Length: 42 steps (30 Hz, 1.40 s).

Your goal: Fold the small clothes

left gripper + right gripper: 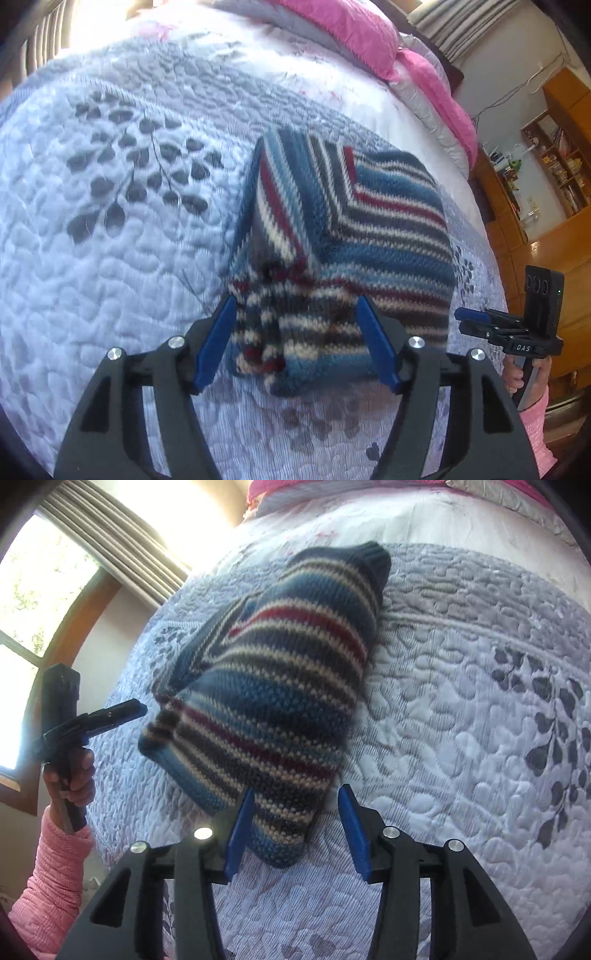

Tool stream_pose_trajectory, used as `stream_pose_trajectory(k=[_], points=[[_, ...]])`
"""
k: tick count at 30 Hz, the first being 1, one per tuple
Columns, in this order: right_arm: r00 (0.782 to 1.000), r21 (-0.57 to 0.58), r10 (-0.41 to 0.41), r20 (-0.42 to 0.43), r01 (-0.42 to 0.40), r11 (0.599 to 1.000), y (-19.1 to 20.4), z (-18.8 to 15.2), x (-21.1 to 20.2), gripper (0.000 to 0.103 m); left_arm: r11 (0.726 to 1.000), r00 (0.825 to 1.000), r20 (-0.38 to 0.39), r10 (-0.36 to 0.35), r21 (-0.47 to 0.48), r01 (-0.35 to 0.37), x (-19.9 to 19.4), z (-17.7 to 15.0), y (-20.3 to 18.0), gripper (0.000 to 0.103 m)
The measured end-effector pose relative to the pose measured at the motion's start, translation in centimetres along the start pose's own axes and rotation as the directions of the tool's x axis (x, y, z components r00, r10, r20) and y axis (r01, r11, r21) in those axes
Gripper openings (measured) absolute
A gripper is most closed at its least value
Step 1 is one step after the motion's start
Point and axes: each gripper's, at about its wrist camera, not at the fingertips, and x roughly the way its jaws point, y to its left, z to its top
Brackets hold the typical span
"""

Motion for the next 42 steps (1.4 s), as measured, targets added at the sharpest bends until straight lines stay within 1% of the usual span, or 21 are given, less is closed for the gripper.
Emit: stream_pose_trajectory(k=[2, 6, 8, 10, 11, 12, 14, 16, 18, 19, 21, 22, 24, 26, 28, 31, 33, 34, 36, 39, 42], points=[[0.999, 0.0, -0.028, 0.021, 0.028, 1.0, -0.1, 1.0, -0.1, 0.048, 1.0, 1.0, 0.0, 0.018, -0.018, -0.018, 0.8, 2.4, -0.1, 0.067], [0.997, -0.012, -0.062, 0.035, 0.063, 0.998, -0.4, 2.2, 1.0, 0.048, 0.995, 0.996, -0.082, 0.033, -0.092, -0.04, 5.0, 6.0, 0.2, 0.067], [0.997, -0.012, -0.062, 0.037, 0.062, 0.998, -0.5, 2.3, 1.6, 0.048, 0.989, 0.992, -0.12, 0.023, -0.144, -0.04, 7.1, 6.8, 0.8, 0.061], [0.998, -0.012, -0.049, 0.033, 0.049, 0.999, -0.7, 2.1, 2.1, 0.048, 0.982, 0.99, -0.141, -0.014, -0.188, -0.013, 8.3, 7.1, 1.4, 0.025], [0.998, -0.014, -0.047, 0.032, 0.047, 0.999, -1.0, 1.9, 2.2, 0.048, 0.981, 0.992, -0.128, -0.016, -0.193, -0.009, 8.2, 7.1, 1.3, 0.019], [0.998, -0.016, -0.045, 0.034, 0.045, 0.999, -1.2, 1.8, 2.3, 0.048, 0.984, 0.995, -0.095, -0.008, -0.179, -0.009, 7.7, 7.2, 1.0, 0.013], [0.999, -0.013, -0.032, 0.038, 0.033, 0.999, -1.4, 1.8, 2.4, 0.048, 0.99, 1.0, -0.029, -0.003, -0.141, -0.001, 6.3, 7.1, 0.5, 0.013], [0.999, -0.011, -0.032, 0.038, 0.032, 0.999, -1.6, 1.6, 2.5, 0.048, 0.989, 1.0, -0.024, 0.019, -0.148, -0.022, 6.2, 6.8, 1.4, 0.013], [0.999, -0.013, -0.031, 0.037, 0.031, 0.999, -1.8, 1.5, 2.4, 0.048, 0.985, 0.997, -0.078, 0.007, -0.172, -0.02, 7.3, 6.4, 2.7, 0.014], [0.999, -0.016, -0.036, 0.038, 0.036, 0.999, -1.7, 1.5, 2.4, 0.048, 0.983, 0.997, -0.076, -0.018, -0.183, 0.004, 7.0, 6.0, 3.1, 0.016], [0.998, -0.025, -0.047, 0.041, 0.048, 0.999, -1.6, 1.5, 2.2, 0.049, 0.98, 0.995, -0.053, -0.083, -0.186, 0.071, 6.0, 6.0, 3.2, 0.028], [0.998, -0.024, -0.047, 0.042, 0.048, 0.999, -1.5, 1.5, 2.1, 0.049, 0.978, 0.992, -0.042, -0.116, -0.18, 0.107, 5.4, 5.9, 3.1, 0.055], [0.998, -0.017, -0.037, 0.048, 0.038, 0.999, -1.8, 1.5, 1.6, 0.049, 0.979, 0.989, -0.027, -0.147, -0.145, 0.142, 4.6, 5.9, 2.9, 0.078], [0.998, -0.009, -0.018, 0.053, 0.019, 1.0, -1.9, 1.7, 1.2, 0.053, 0.985, 0.988, -0.054, -0.144, -0.099, 0.139, 4.7, 5.9, 2.9, 0.079], [0.998, 0.007, 0.009, 0.06, -0.009, 1.0, -2.0, 2.0, 1.1, 0.059, 0.983, 0.983, -0.092, -0.159, -0.106, 0.149, 5.5, 5.9, 3.5, 0.079], [0.997, 0.028, 0.047, 0.064, -0.048, 0.998, -2.0, 2.7, 1.4, 0.065, 0.972, 0.966, -0.136, -0.218, -0.122, 0.202, 7.4, 5.7, 4.2, 0.079], [0.996, 0.044, 0.069, 0.062, -0.072, 0.996, -2.2, 3.2, 1.7, 0.073, 0.973, 0.958, -0.179, -0.224, -0.105, 0.208, 9.1, 5.5, 4.0, 0.079], [0.995, 0.05, 0.081, 0.06, -0.084, 0.995, -2.2, 3.4, 2.0, 0.073, 0.972, 0.953, -0.198, -0.23, -0.096, 0.215, 9.9, 5.4, 3.9, 0.079], [0.992, 0.072, 0.108, 0.062, -0.112, 0.991, -2.6, 3.9, 2.5, 0.074, 0.965, 0.946, -0.197, -0.257, -0.103, 0.241, 11.0, 5.5, 3.9, 0.083], [0.984, 0.106, 0.163, 0.065, -0.17, 0.98, -3.3, 5.0, 3.6, 0.081, 0.939, 0.921, -0.191, -0.34, -0.114, 0.323, 11.5, 5.6, 3.3, 0.085], [0.984, 0.142, 0.172, 0.055, -0.178, 0.974, -3.9, 6.1, 5.3, 0.086, 0.927, 0.905, -0.201, -0.375, -0.098, 0.363, 11.9, 5.3, 2.7, 0.087]])
